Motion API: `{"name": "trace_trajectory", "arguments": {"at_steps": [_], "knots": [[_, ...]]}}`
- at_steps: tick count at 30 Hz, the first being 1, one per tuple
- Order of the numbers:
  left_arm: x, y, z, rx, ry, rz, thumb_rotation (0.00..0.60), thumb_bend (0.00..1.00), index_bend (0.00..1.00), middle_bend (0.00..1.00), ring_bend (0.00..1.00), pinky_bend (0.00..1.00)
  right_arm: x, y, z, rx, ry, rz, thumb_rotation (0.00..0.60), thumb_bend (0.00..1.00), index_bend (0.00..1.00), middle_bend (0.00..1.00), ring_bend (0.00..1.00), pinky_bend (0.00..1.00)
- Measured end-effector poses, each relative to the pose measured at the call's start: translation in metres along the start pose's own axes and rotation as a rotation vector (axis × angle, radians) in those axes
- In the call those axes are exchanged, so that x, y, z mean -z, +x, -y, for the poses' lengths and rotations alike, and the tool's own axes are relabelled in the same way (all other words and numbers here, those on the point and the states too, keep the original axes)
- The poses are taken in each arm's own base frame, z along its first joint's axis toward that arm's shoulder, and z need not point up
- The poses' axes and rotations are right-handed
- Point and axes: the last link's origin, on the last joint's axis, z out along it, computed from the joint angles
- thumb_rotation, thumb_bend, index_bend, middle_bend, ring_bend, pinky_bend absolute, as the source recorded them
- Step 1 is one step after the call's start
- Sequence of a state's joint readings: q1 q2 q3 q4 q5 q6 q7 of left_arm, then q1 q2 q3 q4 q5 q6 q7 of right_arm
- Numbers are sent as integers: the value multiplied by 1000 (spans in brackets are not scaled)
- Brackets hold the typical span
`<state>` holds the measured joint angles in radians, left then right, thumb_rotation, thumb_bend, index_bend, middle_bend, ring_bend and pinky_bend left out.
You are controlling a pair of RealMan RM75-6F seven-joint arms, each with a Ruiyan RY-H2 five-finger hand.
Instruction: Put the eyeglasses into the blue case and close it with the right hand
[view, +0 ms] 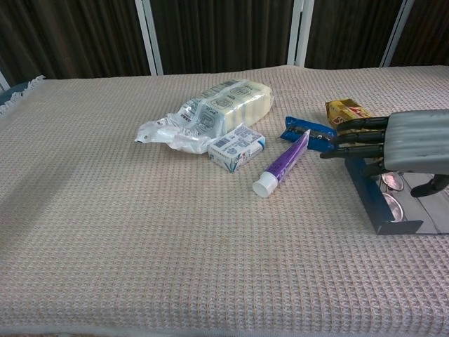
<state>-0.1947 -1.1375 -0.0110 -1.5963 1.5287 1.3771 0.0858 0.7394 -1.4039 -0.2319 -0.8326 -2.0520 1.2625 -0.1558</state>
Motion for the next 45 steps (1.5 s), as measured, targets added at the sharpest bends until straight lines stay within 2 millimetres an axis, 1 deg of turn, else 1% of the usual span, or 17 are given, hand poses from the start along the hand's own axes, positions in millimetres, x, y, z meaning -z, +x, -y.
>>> {"name": "trace_trajectory", "arguments": {"at_steps": [6,10,13,18,26,33,39,45], "knots": [[1,1,0,2,1,-6,600,407,0,0,0,130,7,2,-7,-11,-28,-58,600,193,441,107,0,54],[1,1,0,1,4,-7,600,407,0,0,0,130,13,-2,-14,-39,-71,-68,600,187,418,105,0,54],[1,1,0,1,4,-6,600,407,0,0,0,130,11,-6,-15,-55,-88,-66,600,186,419,104,0,55],[0,1,0,0,3,-6,600,407,0,0,0,130,1,-9,-10,-74,-90,-60,600,186,435,103,0,55],[1,1,0,1,2,-7,600,407,0,0,0,130,-12,-13,-1,-88,-77,-47,600,187,531,104,0,55],[2,2,1,3,1,-11,600,408,0,0,0,130,-22,-12,3,-87,-70,-52,600,187,562,105,0,54],[2,2,1,5,1,-12,600,409,0,0,0,130,-28,-13,4,-81,-71,-42,600,187,624,105,0,54],[3,3,2,7,3,-14,600,408,0,0,0,130,-36,-9,6,-80,-72,-60,600,187,672,105,0,55]]}}
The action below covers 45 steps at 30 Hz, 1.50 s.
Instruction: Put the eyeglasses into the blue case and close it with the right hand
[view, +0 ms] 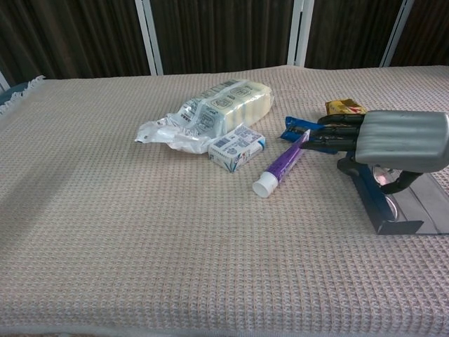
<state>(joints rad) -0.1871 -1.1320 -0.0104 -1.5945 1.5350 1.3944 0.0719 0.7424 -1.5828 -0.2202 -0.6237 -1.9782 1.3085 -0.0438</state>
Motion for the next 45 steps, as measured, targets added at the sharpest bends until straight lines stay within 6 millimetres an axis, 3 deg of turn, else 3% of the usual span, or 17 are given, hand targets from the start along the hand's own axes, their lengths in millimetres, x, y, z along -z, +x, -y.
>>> {"name": "trace_trajectory", "arguments": {"at_steps": [13,28,33,38,45], "knots": [[1,1,0,3,-1,-3,600,408,0,0,0,130,-12,10,8,-39,0,-56,600,186,783,150,0,69],[2,2,1,7,-3,-7,600,408,0,0,0,130,-45,27,28,-118,-39,-123,600,187,777,150,0,70],[3,2,2,7,-4,-8,600,408,0,0,0,130,-52,31,32,-149,-85,-126,600,187,697,150,0,66],[3,2,1,4,-6,-7,600,409,0,0,0,130,-44,35,27,-171,-99,-122,600,187,534,148,0,58],[3,0,-2,-7,-8,-3,600,408,0,0,0,130,-11,36,14,-179,-112,-101,600,186,523,126,0,57]]}}
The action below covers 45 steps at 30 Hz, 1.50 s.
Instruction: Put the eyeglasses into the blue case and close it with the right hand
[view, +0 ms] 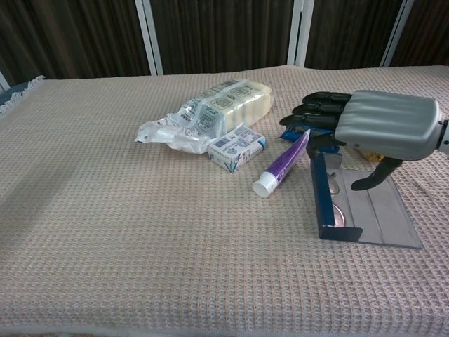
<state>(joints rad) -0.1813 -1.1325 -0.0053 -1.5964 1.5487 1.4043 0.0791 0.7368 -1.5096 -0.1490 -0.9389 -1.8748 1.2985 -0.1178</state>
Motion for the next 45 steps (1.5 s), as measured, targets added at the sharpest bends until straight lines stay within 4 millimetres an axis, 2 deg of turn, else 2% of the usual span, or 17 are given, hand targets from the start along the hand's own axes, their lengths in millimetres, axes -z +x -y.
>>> {"name": "trace_trajectory", "arguments": {"at_steps": [7,13,19,28,33,41,45], "knots": [[-1,-2,-1,-6,3,4,600,409,0,0,0,130,42,3,-5,11,53,-25,600,187,625,123,0,57],[-2,-3,-3,-11,-1,8,600,409,0,0,0,130,74,-14,-14,53,74,30,600,187,645,123,0,55],[-3,-3,-3,-12,3,9,600,410,0,0,0,130,90,-31,-20,44,72,78,600,194,622,124,0,53],[-5,-4,-4,-18,3,14,600,409,0,0,0,130,88,-45,-20,-5,56,84,600,198,610,123,0,53],[-4,-3,-3,-13,6,9,600,408,0,0,0,130,83,-49,-16,-14,69,83,600,273,613,123,0,53],[-4,-3,-3,-11,7,8,600,410,0,0,0,130,76,-54,-12,8,108,101,600,280,617,123,0,53],[-3,-3,-3,-11,7,6,600,410,0,0,0,130,74,-55,-10,13,113,106,600,336,624,123,0,53]]}}
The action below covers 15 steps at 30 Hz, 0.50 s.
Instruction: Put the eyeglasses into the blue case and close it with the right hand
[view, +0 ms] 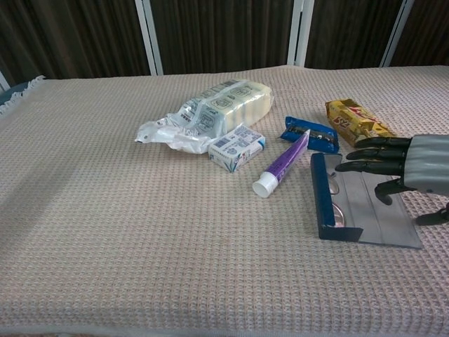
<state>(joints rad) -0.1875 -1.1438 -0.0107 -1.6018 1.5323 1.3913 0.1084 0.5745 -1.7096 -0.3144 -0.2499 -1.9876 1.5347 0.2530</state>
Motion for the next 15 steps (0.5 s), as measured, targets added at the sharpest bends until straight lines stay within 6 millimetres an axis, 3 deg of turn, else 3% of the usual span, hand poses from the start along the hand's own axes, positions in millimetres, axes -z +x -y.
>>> {"name": "trace_trajectory", "arguments": {"at_steps": [15], "knots": [[0,0,1,-7,8,-8,600,408,0,0,0,130,-6,-3,3,-16,-29,-2,600,350,629,123,0,54]]}}
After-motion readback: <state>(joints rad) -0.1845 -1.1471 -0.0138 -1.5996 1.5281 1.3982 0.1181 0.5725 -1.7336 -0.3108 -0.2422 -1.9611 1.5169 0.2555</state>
